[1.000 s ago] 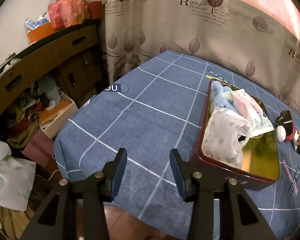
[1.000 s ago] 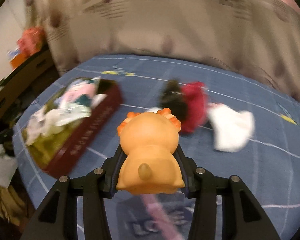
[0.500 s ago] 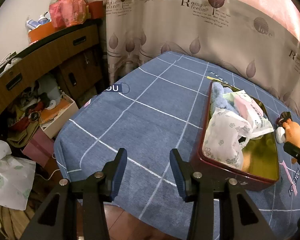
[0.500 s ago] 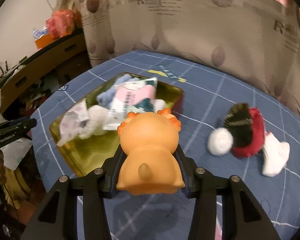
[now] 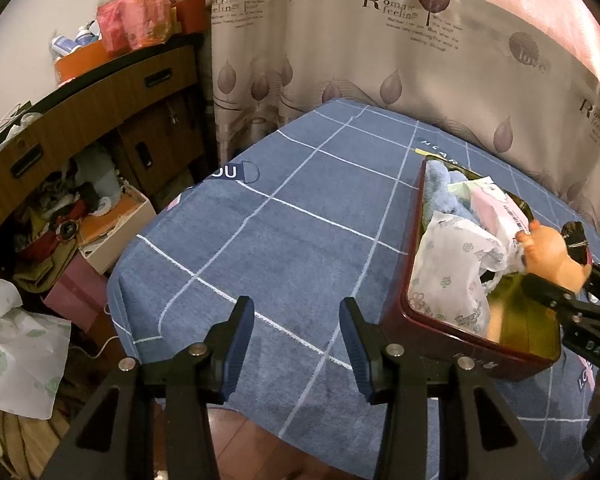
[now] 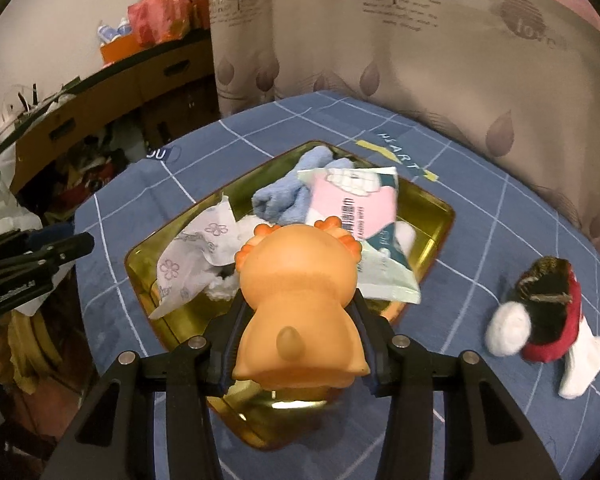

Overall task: Organize soft objects
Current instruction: 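Carry the orange plush toy into the tin and open the right tool, then grasp the white mesh slipper with the right tool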

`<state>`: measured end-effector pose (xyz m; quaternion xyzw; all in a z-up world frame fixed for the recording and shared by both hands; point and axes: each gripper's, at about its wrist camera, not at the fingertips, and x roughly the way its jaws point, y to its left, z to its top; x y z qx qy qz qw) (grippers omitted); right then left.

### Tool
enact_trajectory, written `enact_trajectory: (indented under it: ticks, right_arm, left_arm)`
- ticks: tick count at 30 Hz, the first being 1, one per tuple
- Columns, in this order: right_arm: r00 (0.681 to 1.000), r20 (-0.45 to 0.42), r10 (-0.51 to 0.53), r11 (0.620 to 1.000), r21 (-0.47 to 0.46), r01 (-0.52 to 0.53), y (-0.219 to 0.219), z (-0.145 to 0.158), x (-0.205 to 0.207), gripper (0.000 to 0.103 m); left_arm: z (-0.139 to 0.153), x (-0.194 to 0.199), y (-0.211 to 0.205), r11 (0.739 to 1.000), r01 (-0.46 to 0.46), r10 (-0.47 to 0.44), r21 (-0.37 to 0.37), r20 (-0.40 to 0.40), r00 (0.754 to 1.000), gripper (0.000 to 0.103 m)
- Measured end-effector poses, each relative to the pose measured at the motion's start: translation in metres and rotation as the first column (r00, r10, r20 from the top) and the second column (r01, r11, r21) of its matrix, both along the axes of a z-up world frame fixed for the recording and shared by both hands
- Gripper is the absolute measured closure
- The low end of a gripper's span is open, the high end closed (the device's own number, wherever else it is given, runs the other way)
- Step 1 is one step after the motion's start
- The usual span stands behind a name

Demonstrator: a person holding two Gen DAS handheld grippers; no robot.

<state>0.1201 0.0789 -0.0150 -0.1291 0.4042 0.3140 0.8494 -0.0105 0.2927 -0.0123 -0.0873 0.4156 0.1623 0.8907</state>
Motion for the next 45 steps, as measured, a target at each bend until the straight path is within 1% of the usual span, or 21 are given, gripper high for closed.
enact_trajectory:
  ticks: [6, 16, 21, 22, 23, 25, 27, 29, 31, 35, 39, 42, 45]
  right_arm:
    - [1.000, -0.011, -0.002, 1.000, -0.021, 0.002, 0.015, -0.011, 0.011, 0.059]
    - [1.000, -0.018, -0.025, 0.998, -0.054, 0.024, 0.025, -0.026, 0.024, 0.059]
    - [0.999, -0.020, -0.026, 0.998, -0.056, 0.025, 0.025, -0.028, 0.024, 0.055]
    - [0.999, -0.018, -0.027, 0.998, -0.056, 0.026, 0.025, -0.027, 0.023, 0.050]
    - [0.999, -0.017, -0.031, 0.998, -0.053, 0.030, 0.024, -0.026, 0.023, 0.039]
    - [0.999, -0.003, -0.038, 0.998, -0.040, 0.038, 0.021, -0.022, 0.021, 0.029]
    - [0.999, 0.018, -0.039, 0.999, -0.035, 0.039, 0.020, -0.017, 0.019, 0.029]
    - [0.999, 0.019, -0.038, 0.999, -0.023, 0.038, 0.017, -0.013, 0.017, 0.029]
    - [0.999, 0.022, -0.043, 0.999, -0.007, 0.043, 0.013, -0.008, 0.015, 0.029]
    - [0.998, 0.024, -0.058, 0.998, 0.029, 0.057, -0.002, 0.001, 0.008, 0.024]
    - [0.996, 0.028, -0.084, 0.995, 0.057, 0.083, -0.027, 0.009, 0.003, 0.022]
    - [0.991, 0.042, -0.128, 0.990, 0.070, 0.125, -0.054, 0.017, 0.004, 0.021]
    - [0.978, 0.066, -0.197, 0.979, 0.069, 0.192, -0.087, 0.023, 0.008, 0.017]
  left_arm:
    - [-0.001, 0.000, 0.000, 1.000, 0.000, 0.000, -0.002, -0.001, 1.000, 0.058]
    - [0.000, 0.002, -0.001, 1.000, 0.000, 0.000, -0.013, -0.002, 1.000, 0.058]
    - [0.000, 0.002, -0.001, 1.000, 0.001, -0.001, -0.014, -0.003, 1.000, 0.058]
    - [0.000, 0.003, -0.002, 1.000, 0.002, -0.002, -0.015, -0.004, 1.000, 0.058]
    - [-0.001, 0.003, -0.002, 1.000, 0.002, -0.002, -0.016, -0.004, 1.000, 0.058]
    - [0.000, 0.003, -0.002, 1.000, 0.003, -0.003, -0.016, -0.005, 1.000, 0.058]
    - [0.000, 0.003, -0.002, 1.000, 0.002, -0.002, -0.016, -0.005, 1.000, 0.058]
    - [0.000, 0.004, -0.002, 1.000, 0.004, -0.004, -0.014, -0.008, 1.000, 0.058]
    - [0.000, 0.005, -0.002, 1.000, 0.006, -0.006, -0.013, -0.007, 1.000, 0.058]
    - [0.000, 0.005, -0.003, 1.000, 0.005, -0.005, -0.011, -0.008, 1.000, 0.058]
    - [0.001, 0.006, -0.003, 1.000, 0.009, -0.009, -0.005, -0.010, 1.000, 0.058]
    - [0.000, 0.005, -0.002, 1.000, 0.011, -0.011, -0.002, -0.010, 1.000, 0.058]
    - [-0.001, 0.006, -0.002, 1.000, 0.011, -0.011, 0.005, -0.015, 1.000, 0.058]
